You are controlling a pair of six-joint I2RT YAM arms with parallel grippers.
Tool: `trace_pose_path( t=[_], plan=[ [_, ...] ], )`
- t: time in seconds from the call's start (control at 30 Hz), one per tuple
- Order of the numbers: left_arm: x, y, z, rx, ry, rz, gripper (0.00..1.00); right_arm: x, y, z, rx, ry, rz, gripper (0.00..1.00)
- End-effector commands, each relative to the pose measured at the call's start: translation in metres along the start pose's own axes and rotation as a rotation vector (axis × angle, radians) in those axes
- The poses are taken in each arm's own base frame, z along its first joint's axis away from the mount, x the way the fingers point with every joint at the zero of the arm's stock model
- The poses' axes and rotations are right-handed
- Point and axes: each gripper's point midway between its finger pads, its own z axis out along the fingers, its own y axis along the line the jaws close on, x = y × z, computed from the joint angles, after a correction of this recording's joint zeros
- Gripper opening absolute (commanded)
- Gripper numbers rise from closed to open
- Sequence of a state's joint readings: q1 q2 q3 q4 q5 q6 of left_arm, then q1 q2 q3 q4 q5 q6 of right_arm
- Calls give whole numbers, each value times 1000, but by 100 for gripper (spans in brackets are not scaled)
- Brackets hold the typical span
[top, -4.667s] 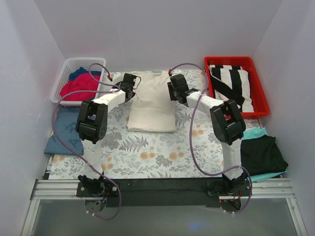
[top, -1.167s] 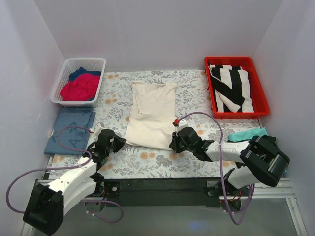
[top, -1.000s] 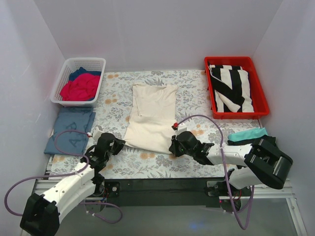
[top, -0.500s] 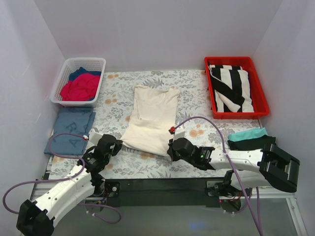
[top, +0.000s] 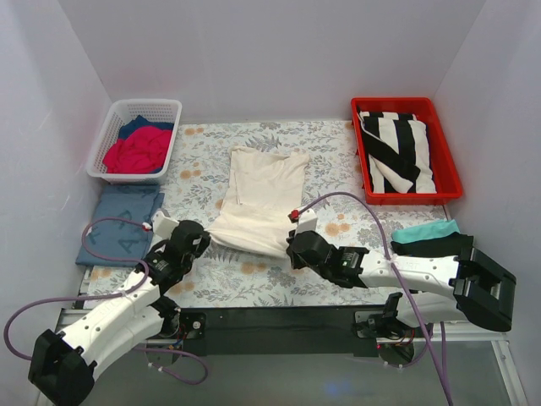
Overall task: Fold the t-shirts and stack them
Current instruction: Fold the tshirt
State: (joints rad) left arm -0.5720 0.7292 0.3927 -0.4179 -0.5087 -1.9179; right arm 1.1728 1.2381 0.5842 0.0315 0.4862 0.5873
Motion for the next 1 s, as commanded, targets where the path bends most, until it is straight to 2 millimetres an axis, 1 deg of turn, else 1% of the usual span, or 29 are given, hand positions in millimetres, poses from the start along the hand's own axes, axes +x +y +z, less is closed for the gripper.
trace_pose_path(
  t=[0.0,0.03,0.13,0.17,0.2,0.23,0.3,0.33,0.37,0.4,0.47,0.53,0.57,0.6,0.63,0.67,0.7,0.73,0.77,0.83,0.87,0.93,0.97],
  plan=[
    [-40,-30,-5,43,-154,-12,0,-29,-8,-7,75,-67,-43,1],
    [-44,-40,-7,56,-164,-11,0,-38,-6,-8,82,-88,-41,1],
    [-54,-55,-6,65,-193,12,0,-53,-7,-11,107,-121,-64,1],
    [-59,-67,-9,86,-202,8,0,-64,-4,-13,107,-143,-60,1],
    [-62,-75,-10,102,-210,4,0,-69,-4,-15,115,-152,-68,1],
    [-66,-81,-10,109,-220,15,0,-77,-6,-17,132,-174,-79,1],
    [-72,-100,-11,144,-233,15,0,-94,-4,-21,140,-207,-85,1],
    [-73,-105,-11,149,-240,33,0,-101,-5,-23,153,-223,-98,1],
    [-76,-114,-10,158,-244,34,0,-111,-5,-24,161,-240,-99,1],
    [-76,-120,-8,165,-247,33,0,-116,-7,-25,168,-249,-102,1],
    [-80,-130,-7,172,-260,45,0,-127,-15,-24,197,-262,-106,1],
    [-81,-140,-1,174,-268,46,0,-135,-18,-22,206,-267,-106,1],
    [-81,-143,2,171,-277,60,0,-141,-26,-20,225,-271,-99,1],
    [-82,-152,5,179,-282,58,0,-144,-30,-17,234,-268,-98,1],
    [-81,-155,9,179,-285,64,0,-147,-30,-15,225,-267,-95,1],
    [-82,-159,11,181,-292,69,0,-151,-39,-11,243,-267,-85,1],
    [-85,-163,13,180,-308,75,0,-152,-43,-8,249,-263,-90,1],
    [-84,-170,19,174,-309,84,0,-152,-42,-4,228,-255,-93,1],
    [-84,-173,22,173,-314,89,0,-157,-51,0,237,-262,-78,1],
    [-87,-184,29,166,-332,102,0,-157,-59,9,235,-241,-75,1],
    [-87,-187,32,164,-337,107,0,-163,-60,13,227,-261,-64,1],
    [-91,-194,35,164,-360,109,0,-162,-62,23,206,-243,-66,1],
    [-90,-199,40,162,-362,118,0,-163,-68,29,213,-236,-62,1]
  ],
)
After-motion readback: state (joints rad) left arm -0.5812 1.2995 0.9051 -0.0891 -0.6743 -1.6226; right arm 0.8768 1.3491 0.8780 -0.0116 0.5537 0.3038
